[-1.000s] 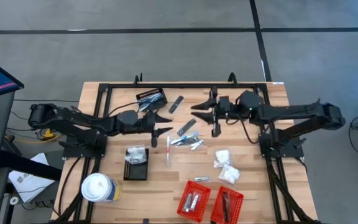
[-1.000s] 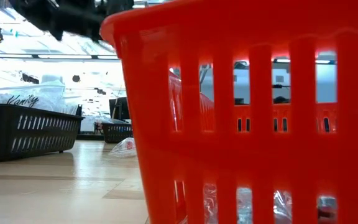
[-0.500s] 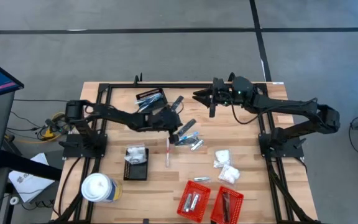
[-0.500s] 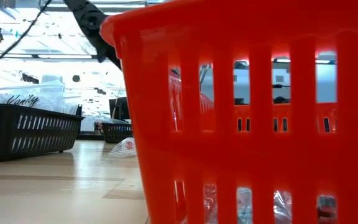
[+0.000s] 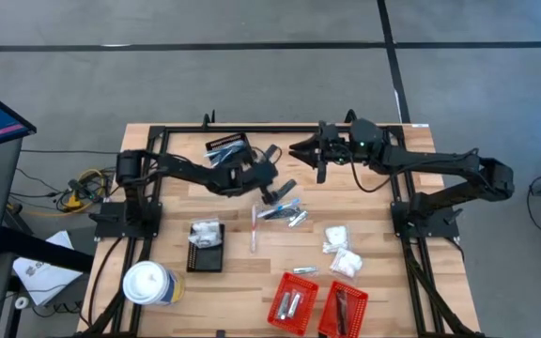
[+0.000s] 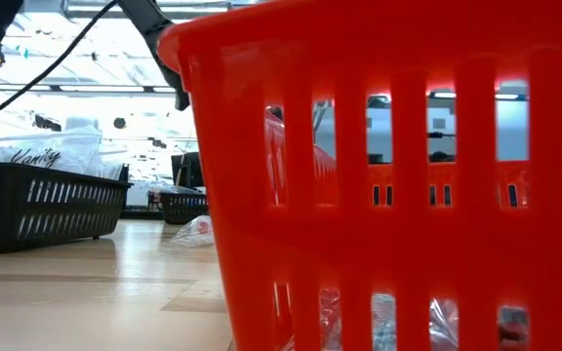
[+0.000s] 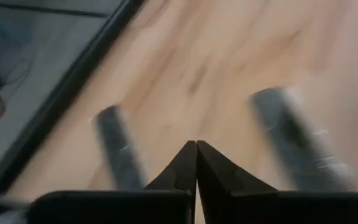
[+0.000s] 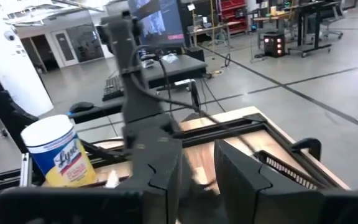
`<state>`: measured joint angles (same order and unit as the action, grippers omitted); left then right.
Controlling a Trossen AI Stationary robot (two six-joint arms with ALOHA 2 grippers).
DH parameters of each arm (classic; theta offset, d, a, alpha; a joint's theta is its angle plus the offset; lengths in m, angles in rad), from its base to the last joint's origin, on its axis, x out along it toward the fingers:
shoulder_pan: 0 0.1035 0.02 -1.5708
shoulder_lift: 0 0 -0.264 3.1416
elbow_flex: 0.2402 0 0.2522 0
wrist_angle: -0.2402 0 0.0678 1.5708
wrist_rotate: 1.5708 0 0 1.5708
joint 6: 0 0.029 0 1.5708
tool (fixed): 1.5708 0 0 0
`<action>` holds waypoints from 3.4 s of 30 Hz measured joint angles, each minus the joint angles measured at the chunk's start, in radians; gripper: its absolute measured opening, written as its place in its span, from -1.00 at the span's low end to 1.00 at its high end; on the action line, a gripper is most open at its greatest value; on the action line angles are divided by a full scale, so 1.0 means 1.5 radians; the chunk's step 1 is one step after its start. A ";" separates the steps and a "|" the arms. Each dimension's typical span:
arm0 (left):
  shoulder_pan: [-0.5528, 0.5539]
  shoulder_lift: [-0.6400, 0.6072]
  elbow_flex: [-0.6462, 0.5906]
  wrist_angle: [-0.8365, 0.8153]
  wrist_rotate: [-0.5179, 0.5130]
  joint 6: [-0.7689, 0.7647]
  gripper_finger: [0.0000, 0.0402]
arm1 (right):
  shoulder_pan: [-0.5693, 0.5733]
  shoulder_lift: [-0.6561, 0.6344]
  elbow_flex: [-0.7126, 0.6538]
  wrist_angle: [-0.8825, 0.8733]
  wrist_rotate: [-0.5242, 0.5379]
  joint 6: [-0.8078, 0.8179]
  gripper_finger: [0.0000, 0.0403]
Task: Pick & Place Travel size toiletries
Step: Put the black hair brush into the right red bin
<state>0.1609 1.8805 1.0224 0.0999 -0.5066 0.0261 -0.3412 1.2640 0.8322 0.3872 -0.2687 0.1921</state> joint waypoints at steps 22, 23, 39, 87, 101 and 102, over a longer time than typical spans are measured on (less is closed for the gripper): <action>0.188 -0.005 0.218 -0.367 0.222 -0.071 -1.00 | 0.066 -0.032 0.013 -0.025 -0.086 0.013 -0.56; 0.193 -0.005 0.219 -0.372 0.231 -0.071 -1.00 | 0.066 -0.037 0.013 -0.033 -0.085 0.012 -0.56; 0.168 0.123 0.271 -0.429 0.255 -0.040 -1.00 | 0.070 -0.072 0.013 -0.089 -0.085 0.007 -0.56; -0.039 -0.196 -0.107 -0.137 0.133 -0.213 -1.00 | 0.065 -0.072 0.012 -0.161 -0.085 -0.058 -0.56; -0.026 -0.090 -0.102 -0.041 0.136 -0.180 -1.00 | 0.117 0.025 0.036 -0.233 -0.083 -0.146 -0.56; -0.017 -0.076 -0.088 -0.041 0.137 -0.170 -1.00 | 0.118 0.039 0.051 -0.241 -0.084 -0.146 -0.56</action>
<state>0.1353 1.7659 0.8897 0.0383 -0.3014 -0.2283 -0.1646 1.3220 0.9084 0.0253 -0.3948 -0.0269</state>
